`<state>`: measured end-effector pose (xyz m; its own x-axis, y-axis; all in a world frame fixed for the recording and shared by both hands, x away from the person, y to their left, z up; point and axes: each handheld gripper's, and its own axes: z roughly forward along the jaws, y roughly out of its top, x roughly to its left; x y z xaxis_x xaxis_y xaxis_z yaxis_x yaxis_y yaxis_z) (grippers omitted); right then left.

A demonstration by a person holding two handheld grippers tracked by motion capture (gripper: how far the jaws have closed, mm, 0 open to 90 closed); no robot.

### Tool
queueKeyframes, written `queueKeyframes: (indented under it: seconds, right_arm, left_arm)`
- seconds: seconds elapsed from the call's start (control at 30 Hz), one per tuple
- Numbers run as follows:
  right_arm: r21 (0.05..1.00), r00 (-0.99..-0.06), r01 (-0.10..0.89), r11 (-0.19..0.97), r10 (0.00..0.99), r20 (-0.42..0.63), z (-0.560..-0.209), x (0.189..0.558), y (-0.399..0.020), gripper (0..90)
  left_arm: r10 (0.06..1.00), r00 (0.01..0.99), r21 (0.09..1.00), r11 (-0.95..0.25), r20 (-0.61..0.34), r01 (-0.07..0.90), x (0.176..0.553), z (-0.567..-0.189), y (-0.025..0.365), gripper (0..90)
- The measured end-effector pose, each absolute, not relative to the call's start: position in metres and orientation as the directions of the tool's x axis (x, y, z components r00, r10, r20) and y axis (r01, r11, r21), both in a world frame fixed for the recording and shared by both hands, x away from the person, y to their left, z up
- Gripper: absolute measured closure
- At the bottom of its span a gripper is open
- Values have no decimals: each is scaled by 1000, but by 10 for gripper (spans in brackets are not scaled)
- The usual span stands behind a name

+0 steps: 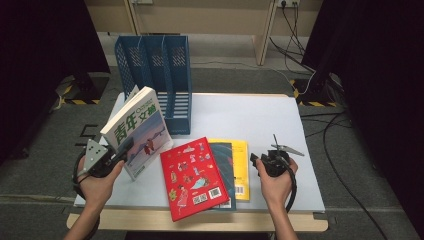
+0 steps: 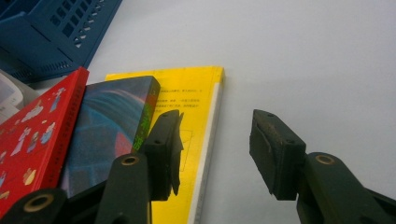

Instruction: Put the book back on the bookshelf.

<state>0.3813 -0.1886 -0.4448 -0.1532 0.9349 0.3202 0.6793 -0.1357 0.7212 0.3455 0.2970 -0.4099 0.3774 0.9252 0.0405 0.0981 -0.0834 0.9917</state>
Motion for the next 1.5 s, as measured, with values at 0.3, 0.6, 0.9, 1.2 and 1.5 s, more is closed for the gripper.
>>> queueKeyframes:
  seconds: [0.3, 0.6, 0.9, 1.2, 1.5]
  right_arm:
    - [725, -155, 672, -154, 927, 341, -444, 376, -189, 532]
    - [719, -147, 676, -160, 927, 345, -447, 376, -193, 528]
    - [710, -136, 684, -167, 927, 350, -452, 375, -196, 527]
    - [709, -134, 684, -170, 927, 351, -452, 373, -196, 527]
    - [706, -130, 686, -178, 924, 359, -453, 374, -197, 528]
  left_arm:
    - [926, 376, 999, -41, 26, 32, 354, -387, 296, 650]
    - [918, 397, 998, -41, 15, 57, 362, -390, 295, 663]
    - [917, 399, 997, -52, 23, 63, 364, -390, 294, 715]
    - [922, 386, 997, -18, -10, 71, 364, -391, 293, 735]
    - [928, 370, 996, -9, -26, 94, 367, -386, 292, 738]
